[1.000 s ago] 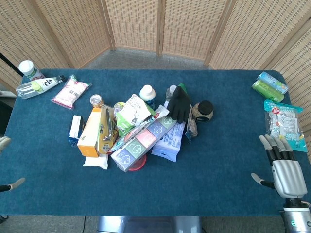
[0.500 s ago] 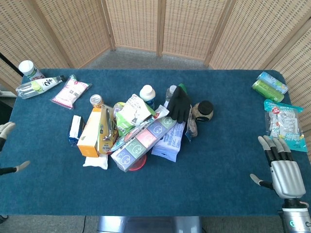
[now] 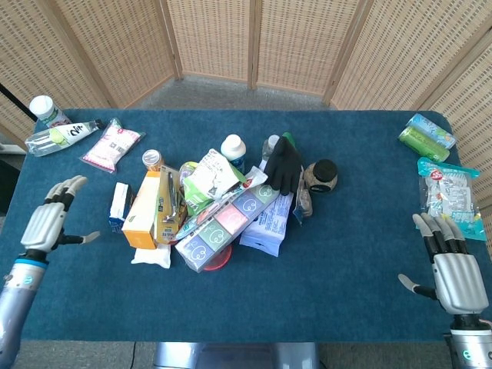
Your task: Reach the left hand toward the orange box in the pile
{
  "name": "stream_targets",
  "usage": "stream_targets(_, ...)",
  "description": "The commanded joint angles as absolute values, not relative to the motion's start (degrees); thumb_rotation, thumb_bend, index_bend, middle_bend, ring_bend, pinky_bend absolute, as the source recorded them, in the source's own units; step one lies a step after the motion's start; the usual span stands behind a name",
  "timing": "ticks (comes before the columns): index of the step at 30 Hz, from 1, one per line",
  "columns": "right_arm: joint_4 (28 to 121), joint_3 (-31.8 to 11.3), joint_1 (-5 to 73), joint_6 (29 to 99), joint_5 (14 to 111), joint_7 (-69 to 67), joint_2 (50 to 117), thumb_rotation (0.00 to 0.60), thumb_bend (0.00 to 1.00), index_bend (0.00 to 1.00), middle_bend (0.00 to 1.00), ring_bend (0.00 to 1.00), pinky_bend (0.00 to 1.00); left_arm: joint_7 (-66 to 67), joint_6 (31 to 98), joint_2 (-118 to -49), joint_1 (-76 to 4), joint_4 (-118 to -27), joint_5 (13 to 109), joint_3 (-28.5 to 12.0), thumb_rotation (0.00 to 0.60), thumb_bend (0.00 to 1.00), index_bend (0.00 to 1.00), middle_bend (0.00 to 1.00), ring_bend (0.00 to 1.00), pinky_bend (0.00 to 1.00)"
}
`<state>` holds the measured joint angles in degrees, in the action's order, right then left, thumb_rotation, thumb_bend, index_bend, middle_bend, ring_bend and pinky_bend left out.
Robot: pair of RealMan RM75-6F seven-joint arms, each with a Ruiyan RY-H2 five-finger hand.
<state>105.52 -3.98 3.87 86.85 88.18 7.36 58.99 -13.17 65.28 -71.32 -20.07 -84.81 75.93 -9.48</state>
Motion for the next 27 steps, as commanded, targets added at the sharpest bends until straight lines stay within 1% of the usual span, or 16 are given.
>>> stream_targets(1,105.58,-4.05,3.89,86.79,88.05,7.13,58.83,0.6,0.0,0.0,0.0,0.0,0.0,-11.56,63.38,-73.42,-21.78,-83.49,74.11,-10.17,0.6,0.0,0.0,0.0,0.0,0.0)
stream_targets(12,105.85,-4.3,3.8,87.11,87.94,6.17,58.27,0.6,0.0,0.0,0.0,0.0,0.0,-9.22,60.12,-78.75,-25.8,-79.49,71.99,-11.33,0.6,0.0,0.0,0.0,0.0,0.0)
stream_targets(13,105.9,-4.26,3.73,87.21,88.02,6.06,58.2,0.6,0.0,0.0,0.0,0.0,0.0,-8.37,59.9,-79.37,-26.21,-79.16,71.57,-11.44,0.6,0.0,0.02,0.0,0.0,0.03)
stream_targets(14,105.92,-4.29,3.72,87.26,88.02,5.99,58.14,0.6,0.0,0.0,0.0,0.0,0.0,-7.62,59.94,-79.99,-26.46,-78.83,71.17,-11.59,0.6,0.0,0.09,0.06,0.04,0.13)
stream_targets(15,105.94,-4.28,3.66,87.34,88.03,5.91,58.09,0.6,0.0,0.0,0.0,0.0,0.0,-6.69,60.07,-80.67,-26.68,-78.43,70.77,-11.68,0.6,0.0,0.16,0.14,0.11,0.24)
stream_targets(16,105.96,-4.29,3.61,87.46,88.06,5.76,58.03,0.6,0.0,0.0,0.0,0.0,0.0,-5.28,60.54,-81.63,-26.87,-77.82,70.34,-11.76,0.6,0.0,0.35,0.37,0.32,0.5)
stream_targets(17,105.97,-4.31,3.58,87.51,88.05,5.62,57.99,0.6,0.0,0.0,0.0,0.0,0.0,-4.31,60.85,-82.27,-26.93,-77.54,69.94,-11.77,0.6,0.0,0.45,0.52,0.47,0.64)
stream_targets(18,105.96,-4.36,3.56,87.56,88.0,5.5,57.94,0.6,0.0,0.0,0.0,0.0,0.0,-3.57,61.18,-82.74,-26.92,-77.45,69.6,-11.8,0.6,0.0,0.6,0.73,0.68,0.81)
stream_targets(19,105.93,-4.41,3.54,87.59,87.93,5.39,57.89,0.6,0.0,0.0,0.0,0.0,0.0,-2.95,61.72,-83.07,-26.81,-77.58,69.21,-11.92,0.6,0.01,0.7,0.85,0.8,0.89)
stream_targets(21,105.94,-4.45,3.52,87.64,87.89,5.17,57.82,0.6,0.0,0.0,0.0,0.0,0.0,-2.16,62.94,-83.04,-26.46,-77.99,69.14,-12.03,0.6,0.05,0.81,0.97,0.9,0.94)
stream_targets(22,105.95,-4.47,3.5,87.67,87.87,5.03,57.77,0.6,0.0,0.0,0.0,0.0,0.0,-1.62,63.76,-82.67,-26.16,-78.45,69.18,-12.07,0.6,0.06,0.84,0.99,0.93,0.95)
stream_targets(27,106.05,-4.37,3.43,87.71,88.0,5.13,57.7,0.6,0.0,0.0,0.0,0.0,0.0,-2.04,67.24,-78.67,-24.43,-83.19,69.56,-13.08,0.6,0.07,0.86,1.0,0.94,0.95)
